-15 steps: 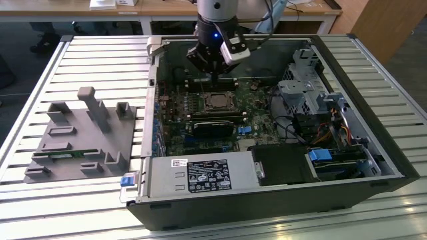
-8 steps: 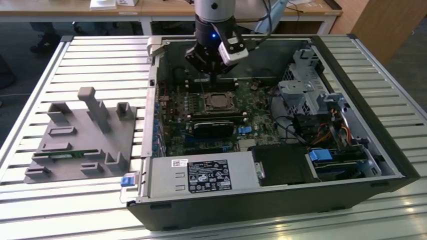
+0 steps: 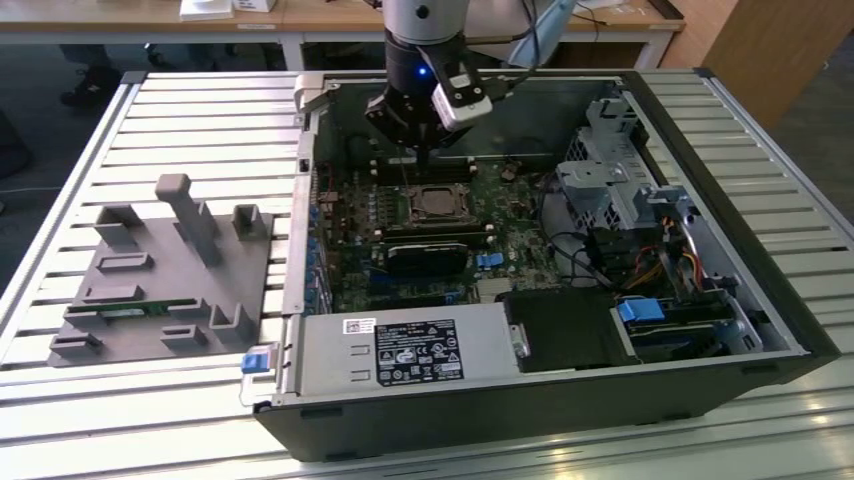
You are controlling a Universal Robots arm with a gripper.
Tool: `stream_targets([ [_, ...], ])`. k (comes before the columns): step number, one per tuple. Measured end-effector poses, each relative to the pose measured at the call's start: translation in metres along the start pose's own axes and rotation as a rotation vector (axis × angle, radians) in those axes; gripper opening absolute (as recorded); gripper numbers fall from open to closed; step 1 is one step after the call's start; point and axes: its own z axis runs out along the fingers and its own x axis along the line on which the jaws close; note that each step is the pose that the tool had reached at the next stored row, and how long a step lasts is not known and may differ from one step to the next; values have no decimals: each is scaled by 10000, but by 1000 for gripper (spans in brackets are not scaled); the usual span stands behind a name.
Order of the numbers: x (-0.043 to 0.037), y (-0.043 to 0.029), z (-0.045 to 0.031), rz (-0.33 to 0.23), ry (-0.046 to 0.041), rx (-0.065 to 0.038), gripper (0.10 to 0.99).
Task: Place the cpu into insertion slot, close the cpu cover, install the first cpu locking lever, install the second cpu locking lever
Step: 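Install the first cpu locking lever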
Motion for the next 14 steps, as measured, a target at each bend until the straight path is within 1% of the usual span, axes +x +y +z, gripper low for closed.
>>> stream_targets([
  [5, 70, -10, -3, -51, -34, -7, 118],
  [9, 117, -16, -2, -154, -42, -15, 118],
  [14, 126, -18, 13, -931, -30, -46, 118],
])
